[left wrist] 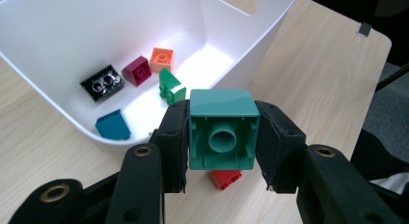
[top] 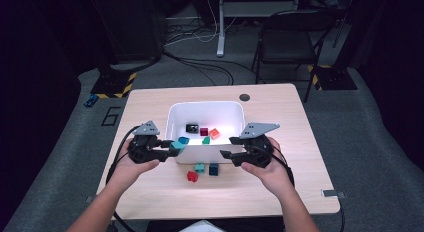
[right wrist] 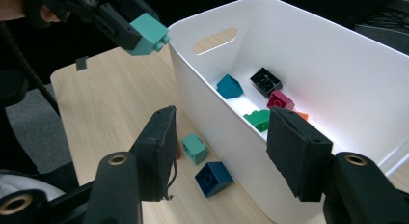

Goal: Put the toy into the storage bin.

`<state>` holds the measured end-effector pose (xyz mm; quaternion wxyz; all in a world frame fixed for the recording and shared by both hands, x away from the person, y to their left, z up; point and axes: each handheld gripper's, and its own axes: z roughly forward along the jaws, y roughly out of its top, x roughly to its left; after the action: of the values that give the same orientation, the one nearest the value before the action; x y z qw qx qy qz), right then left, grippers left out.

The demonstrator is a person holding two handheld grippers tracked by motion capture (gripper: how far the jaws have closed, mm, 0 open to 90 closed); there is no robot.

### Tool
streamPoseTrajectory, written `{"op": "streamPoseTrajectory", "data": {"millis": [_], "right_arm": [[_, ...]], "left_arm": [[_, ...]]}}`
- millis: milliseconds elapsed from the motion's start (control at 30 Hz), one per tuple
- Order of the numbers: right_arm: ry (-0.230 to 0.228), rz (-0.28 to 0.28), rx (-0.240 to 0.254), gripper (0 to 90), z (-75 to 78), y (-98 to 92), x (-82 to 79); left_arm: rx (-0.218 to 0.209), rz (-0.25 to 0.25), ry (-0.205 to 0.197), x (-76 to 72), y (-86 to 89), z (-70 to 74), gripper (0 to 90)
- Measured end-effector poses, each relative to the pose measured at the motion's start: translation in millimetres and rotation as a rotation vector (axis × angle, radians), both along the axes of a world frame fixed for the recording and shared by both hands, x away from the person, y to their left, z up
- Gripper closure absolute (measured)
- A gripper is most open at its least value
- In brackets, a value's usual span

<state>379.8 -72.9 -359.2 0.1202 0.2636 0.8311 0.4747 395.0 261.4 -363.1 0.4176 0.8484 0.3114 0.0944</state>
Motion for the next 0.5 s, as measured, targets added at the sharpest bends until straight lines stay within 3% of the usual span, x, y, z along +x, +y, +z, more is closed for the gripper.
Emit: {"op": "streamPoseTrajectory", "data": {"millis": [200, 367, 500], "right_arm": [[-0.01, 0.018, -0.007, 45.7, 0.0, 3.2, -1.1], [0.033, 0.027, 0.011, 39.7, -0.1, 2.3, -2.1], [0.027, 0.033, 0.014, 38.6, 0.5, -1.9, -1.4]], "left_arm": [[-0.018, -0.002, -0.003, 10.5, -4.5, 9.5, 58.4], [-0.018, 0.005, -0.014, 22.5, -8.9, 16.9, 58.4], [-0.016, 0.013, -0.011, 35.3, -13.6, 21.4, 58.4]]}}
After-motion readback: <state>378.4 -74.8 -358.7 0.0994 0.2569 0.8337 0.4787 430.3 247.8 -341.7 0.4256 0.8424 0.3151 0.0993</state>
